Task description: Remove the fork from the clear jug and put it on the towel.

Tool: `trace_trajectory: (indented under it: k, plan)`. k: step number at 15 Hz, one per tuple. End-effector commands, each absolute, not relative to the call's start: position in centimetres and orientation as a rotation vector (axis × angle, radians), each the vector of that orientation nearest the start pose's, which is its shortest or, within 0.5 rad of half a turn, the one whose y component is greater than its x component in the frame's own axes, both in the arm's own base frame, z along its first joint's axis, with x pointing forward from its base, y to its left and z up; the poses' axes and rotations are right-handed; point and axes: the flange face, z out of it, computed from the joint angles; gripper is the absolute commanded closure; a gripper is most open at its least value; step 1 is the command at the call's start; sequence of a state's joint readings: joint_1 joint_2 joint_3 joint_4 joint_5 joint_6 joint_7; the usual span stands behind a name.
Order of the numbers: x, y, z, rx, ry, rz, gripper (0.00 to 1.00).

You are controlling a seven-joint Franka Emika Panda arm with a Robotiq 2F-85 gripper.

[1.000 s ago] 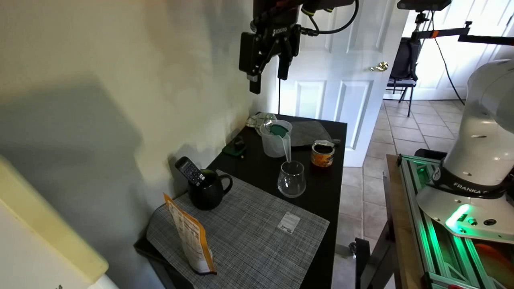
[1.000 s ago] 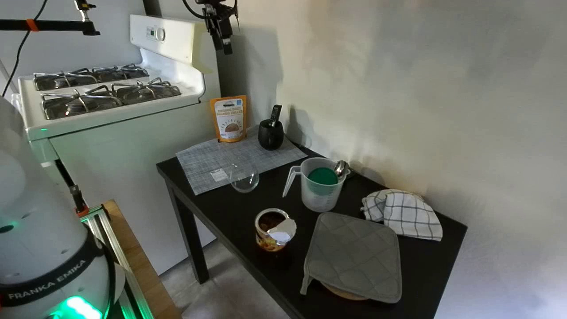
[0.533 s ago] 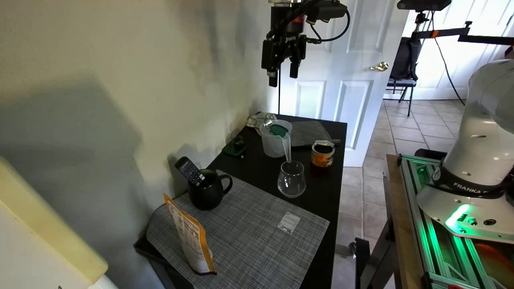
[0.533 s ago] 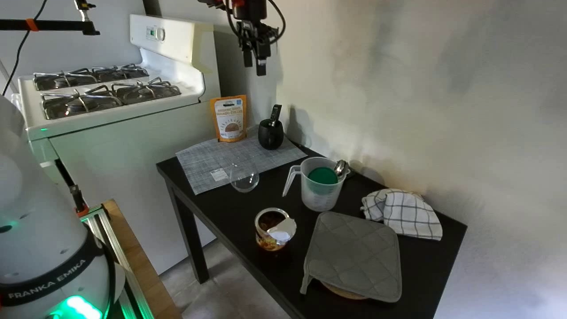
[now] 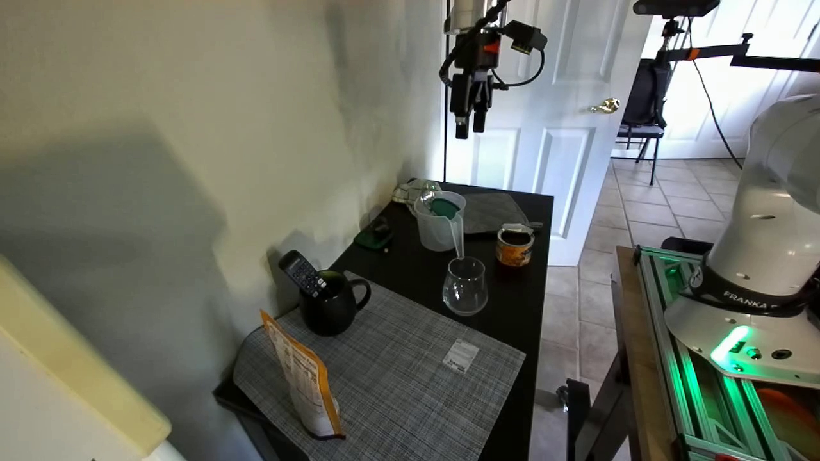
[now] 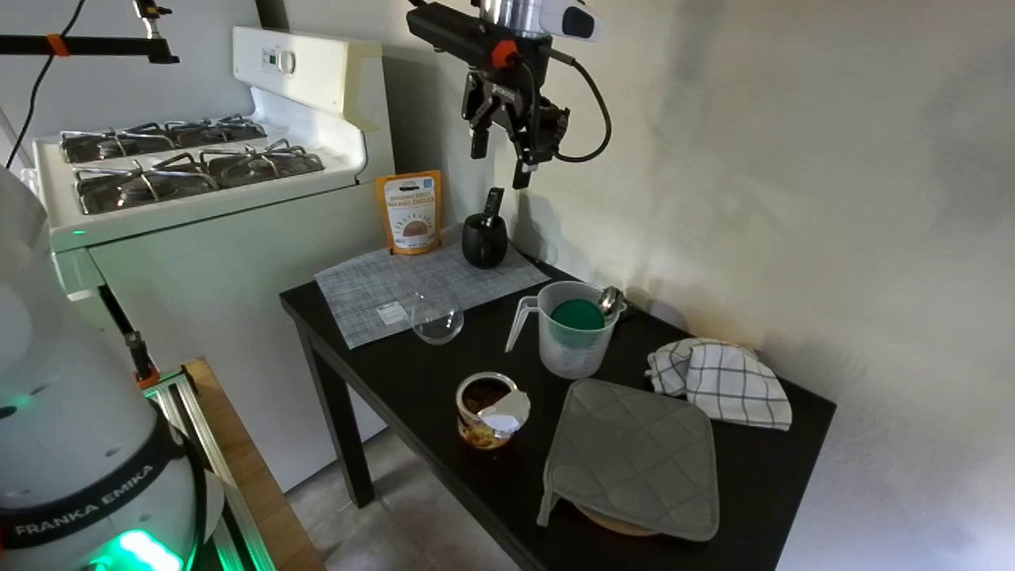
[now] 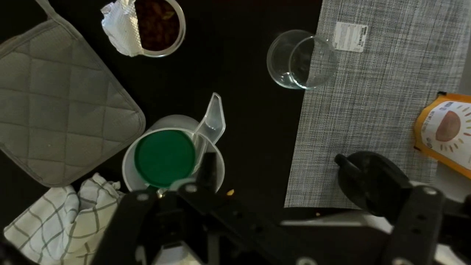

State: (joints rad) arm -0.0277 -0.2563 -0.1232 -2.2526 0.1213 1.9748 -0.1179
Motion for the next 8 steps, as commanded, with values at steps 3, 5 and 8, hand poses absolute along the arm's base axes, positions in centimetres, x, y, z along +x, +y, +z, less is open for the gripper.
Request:
trace_trajectory:
  k: [3,5,8]
  plan:
    - [46.7,-5.7,46.9,-3.000,0.096,0.007,0.00]
    - [46.6,-6.1,46.6,-2.987,0.097,0.008,0.00]
    - [46.3,-9.6,45.6,-2.865,-0.129,-0.039,0.00]
